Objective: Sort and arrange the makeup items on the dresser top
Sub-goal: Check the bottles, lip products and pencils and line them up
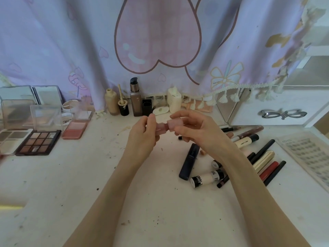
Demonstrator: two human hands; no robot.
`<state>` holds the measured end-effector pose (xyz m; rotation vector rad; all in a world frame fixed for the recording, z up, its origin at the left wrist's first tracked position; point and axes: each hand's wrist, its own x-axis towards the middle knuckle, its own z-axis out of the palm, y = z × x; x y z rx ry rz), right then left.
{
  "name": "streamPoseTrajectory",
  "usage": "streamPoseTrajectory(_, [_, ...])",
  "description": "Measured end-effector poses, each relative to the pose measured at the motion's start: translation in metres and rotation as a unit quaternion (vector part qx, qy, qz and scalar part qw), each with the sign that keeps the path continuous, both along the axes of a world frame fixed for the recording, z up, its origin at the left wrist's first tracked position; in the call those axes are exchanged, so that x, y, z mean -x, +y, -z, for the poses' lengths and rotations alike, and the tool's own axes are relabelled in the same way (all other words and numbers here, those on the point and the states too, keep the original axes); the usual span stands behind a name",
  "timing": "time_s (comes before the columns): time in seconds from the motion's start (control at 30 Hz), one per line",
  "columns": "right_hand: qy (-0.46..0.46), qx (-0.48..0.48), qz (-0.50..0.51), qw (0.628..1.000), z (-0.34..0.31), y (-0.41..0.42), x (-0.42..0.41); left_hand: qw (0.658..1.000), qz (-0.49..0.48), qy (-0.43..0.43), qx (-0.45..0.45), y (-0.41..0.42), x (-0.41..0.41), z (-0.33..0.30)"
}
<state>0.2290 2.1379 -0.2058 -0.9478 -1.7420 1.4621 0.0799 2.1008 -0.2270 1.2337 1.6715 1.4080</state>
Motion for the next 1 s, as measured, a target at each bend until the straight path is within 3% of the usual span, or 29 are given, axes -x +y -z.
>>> streamPoseTrajectory(0.13, [0.021, 0.032, 0.062, 0.997, 0.004, 0.002, 0.003, 0.996, 0.091, 0.013, -0.008, -0.007, -0.003, -0.005])
streamPoseTrajectory(0.23, [0.024, 0.031, 0.122, 0.992, 0.006, 0.004, 0.004, 0.974, 0.133, 0.174, -0.049, -0.008, 0.002, 0.004])
streamPoseTrajectory(0.3, [0.005, 0.021, 0.138, 0.990, 0.006, 0.003, 0.005, 0.963, 0.119, 0.231, -0.072, -0.007, 0.005, 0.006])
streamPoseTrajectory(0.73, [0.023, -0.049, 0.116, 0.992, 0.007, 0.003, 0.005, 0.957, 0.127, 0.259, -0.043, -0.006, 0.011, 0.007])
streamPoseTrajectory(1.0, [-0.008, -0.092, 0.102, 0.991, 0.009, 0.005, 0.004, 0.936, 0.092, 0.335, -0.063, 0.002, 0.019, 0.009])
